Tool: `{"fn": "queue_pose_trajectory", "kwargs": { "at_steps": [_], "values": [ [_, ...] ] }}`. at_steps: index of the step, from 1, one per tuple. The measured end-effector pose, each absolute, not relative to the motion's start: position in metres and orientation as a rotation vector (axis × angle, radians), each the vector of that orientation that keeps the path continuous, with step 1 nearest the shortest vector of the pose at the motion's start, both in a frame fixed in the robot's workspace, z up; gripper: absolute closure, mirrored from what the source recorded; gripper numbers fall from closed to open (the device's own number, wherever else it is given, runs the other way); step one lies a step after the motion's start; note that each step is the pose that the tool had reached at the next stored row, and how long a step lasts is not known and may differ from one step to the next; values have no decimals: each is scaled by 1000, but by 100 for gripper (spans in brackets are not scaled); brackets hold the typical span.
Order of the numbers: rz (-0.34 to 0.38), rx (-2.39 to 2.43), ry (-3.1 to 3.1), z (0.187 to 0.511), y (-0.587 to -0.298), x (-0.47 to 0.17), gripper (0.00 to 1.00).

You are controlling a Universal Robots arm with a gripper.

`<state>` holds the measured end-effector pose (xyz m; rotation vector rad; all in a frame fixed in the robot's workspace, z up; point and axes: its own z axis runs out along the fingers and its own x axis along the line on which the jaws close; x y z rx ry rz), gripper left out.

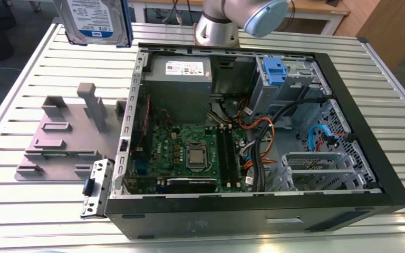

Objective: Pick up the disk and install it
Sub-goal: 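Pick up the disk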

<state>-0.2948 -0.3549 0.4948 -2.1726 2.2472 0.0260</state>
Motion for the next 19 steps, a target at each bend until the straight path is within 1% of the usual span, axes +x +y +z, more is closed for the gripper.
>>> {"fn": "queue_pose_trajectory", "kwargs": {
  "at_steps": [19],
  "values": [
    [26,-2173,2247,495,-355,-291,64]
  ]
}}
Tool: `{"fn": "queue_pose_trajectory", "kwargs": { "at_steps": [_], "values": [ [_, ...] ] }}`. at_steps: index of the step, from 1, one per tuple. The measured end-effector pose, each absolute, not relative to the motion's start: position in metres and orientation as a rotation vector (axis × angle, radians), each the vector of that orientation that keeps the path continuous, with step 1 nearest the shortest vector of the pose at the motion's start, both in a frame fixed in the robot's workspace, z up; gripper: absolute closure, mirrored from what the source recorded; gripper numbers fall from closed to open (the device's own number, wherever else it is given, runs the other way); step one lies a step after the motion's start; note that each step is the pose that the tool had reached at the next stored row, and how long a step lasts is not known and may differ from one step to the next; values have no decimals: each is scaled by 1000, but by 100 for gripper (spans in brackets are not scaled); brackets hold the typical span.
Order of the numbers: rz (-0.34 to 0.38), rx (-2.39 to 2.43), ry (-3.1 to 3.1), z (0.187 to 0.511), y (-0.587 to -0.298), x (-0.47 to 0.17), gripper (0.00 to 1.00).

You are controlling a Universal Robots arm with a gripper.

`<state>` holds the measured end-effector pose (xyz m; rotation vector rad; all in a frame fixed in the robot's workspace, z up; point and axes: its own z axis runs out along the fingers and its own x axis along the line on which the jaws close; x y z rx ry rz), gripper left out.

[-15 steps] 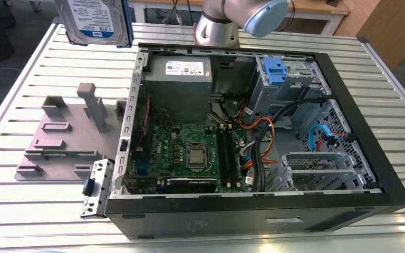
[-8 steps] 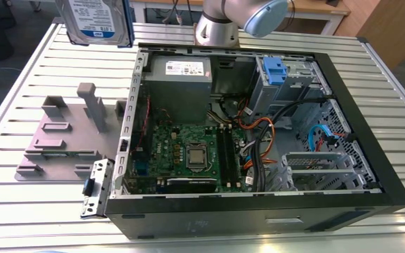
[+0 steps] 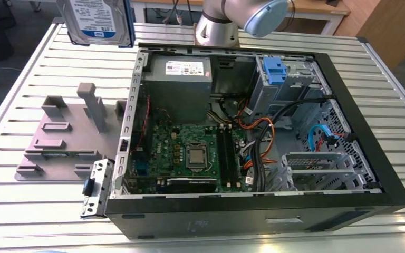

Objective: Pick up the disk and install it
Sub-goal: 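Pick up the disk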

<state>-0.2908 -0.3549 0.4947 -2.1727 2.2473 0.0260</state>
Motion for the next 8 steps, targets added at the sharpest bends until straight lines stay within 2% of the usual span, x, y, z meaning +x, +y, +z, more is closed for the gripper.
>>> {"fn": "queue_pose_trajectory", "kwargs": {
  "at_steps": [8],
  "values": [
    [26,-2173,2247,495,-355,-289,64]
  ]
}}
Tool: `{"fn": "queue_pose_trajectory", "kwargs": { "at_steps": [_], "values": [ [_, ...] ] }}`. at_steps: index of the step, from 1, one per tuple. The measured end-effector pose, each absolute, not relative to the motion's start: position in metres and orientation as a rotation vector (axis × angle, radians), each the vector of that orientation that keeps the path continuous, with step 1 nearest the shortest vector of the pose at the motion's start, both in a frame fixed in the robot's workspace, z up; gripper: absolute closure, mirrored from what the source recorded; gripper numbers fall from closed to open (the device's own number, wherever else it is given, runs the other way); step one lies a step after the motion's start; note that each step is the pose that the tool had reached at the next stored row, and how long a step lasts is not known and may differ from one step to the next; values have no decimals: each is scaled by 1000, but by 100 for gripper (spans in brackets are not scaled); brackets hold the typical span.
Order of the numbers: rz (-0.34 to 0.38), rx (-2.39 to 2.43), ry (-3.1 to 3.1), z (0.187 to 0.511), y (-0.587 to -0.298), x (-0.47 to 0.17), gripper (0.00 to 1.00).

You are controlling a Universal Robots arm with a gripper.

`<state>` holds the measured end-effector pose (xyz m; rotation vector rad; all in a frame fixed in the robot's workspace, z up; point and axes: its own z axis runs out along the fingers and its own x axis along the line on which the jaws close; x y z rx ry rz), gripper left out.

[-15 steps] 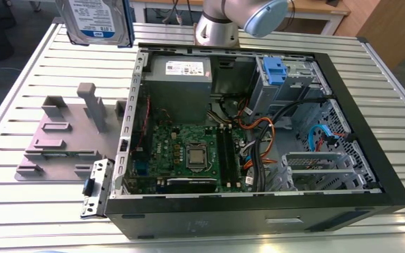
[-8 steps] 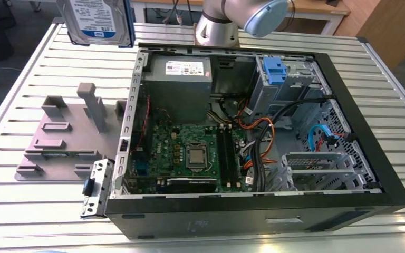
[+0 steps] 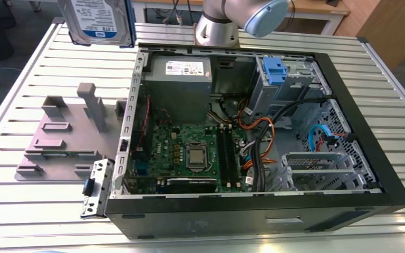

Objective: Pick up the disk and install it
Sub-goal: 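Pick up the disk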

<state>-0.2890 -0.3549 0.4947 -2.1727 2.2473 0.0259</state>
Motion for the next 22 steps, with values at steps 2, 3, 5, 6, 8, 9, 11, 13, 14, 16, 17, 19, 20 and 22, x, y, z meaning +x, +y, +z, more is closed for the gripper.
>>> {"fn": "queue_pose_trajectory", "kwargs": {
  "at_steps": [2,3,5,6,8,9,11,13,14,16,17,19,20,22],
  "values": [
    [26,-2173,2247,495,-355,-289,64],
    [26,-2173,2247,495,-355,-288,64],
    [26,-2173,2247,495,-355,-288,64],
    [26,-2173,2247,495,-355,-287,64],
    [26,-2173,2247,495,-355,-287,64],
    [26,-2173,2247,495,-355,-286,64],
    [26,-2173,2247,495,-355,-286,64],
    [26,-2173,2247,495,-355,-285,64],
    [26,-2173,2247,495,-355,-285,64],
    [26,-2173,2247,495,-355,-285,64],
    [26,-2173,2247,495,-355,-284,64],
    [26,-2173,2247,495,-355,-284,64],
    [26,-2173,2247,495,-355,-284,64],
    [26,-2173,2247,495,-355,-283,64]
  ]
}}
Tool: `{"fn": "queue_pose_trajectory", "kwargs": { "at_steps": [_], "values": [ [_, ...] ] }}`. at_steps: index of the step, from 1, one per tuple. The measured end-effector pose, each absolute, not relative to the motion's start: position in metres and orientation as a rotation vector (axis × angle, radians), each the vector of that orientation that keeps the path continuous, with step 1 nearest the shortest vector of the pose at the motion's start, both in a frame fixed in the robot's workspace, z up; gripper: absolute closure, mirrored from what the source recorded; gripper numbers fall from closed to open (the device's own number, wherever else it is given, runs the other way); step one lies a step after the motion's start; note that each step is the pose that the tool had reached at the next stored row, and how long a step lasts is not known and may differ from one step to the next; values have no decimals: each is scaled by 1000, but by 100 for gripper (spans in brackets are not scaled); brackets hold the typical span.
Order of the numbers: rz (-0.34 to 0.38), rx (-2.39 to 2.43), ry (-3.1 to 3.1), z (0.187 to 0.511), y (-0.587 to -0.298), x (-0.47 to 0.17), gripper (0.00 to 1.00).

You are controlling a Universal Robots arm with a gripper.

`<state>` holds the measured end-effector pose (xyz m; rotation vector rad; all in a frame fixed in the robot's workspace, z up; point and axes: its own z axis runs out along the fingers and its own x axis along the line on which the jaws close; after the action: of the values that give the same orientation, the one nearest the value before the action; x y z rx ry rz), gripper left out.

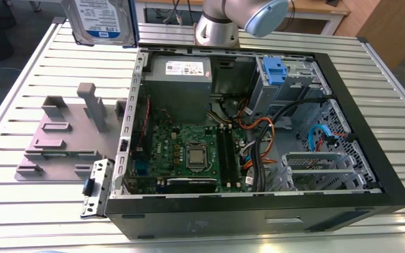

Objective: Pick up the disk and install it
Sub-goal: 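Pick up the disk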

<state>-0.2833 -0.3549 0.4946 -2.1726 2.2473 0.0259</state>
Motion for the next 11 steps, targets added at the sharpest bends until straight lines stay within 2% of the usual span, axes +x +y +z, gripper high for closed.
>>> {"fn": "queue_pose_trajectory", "kwargs": {
  "at_steps": [11],
  "values": [
    [26,-2173,2247,495,-355,-281,64]
  ]
}}
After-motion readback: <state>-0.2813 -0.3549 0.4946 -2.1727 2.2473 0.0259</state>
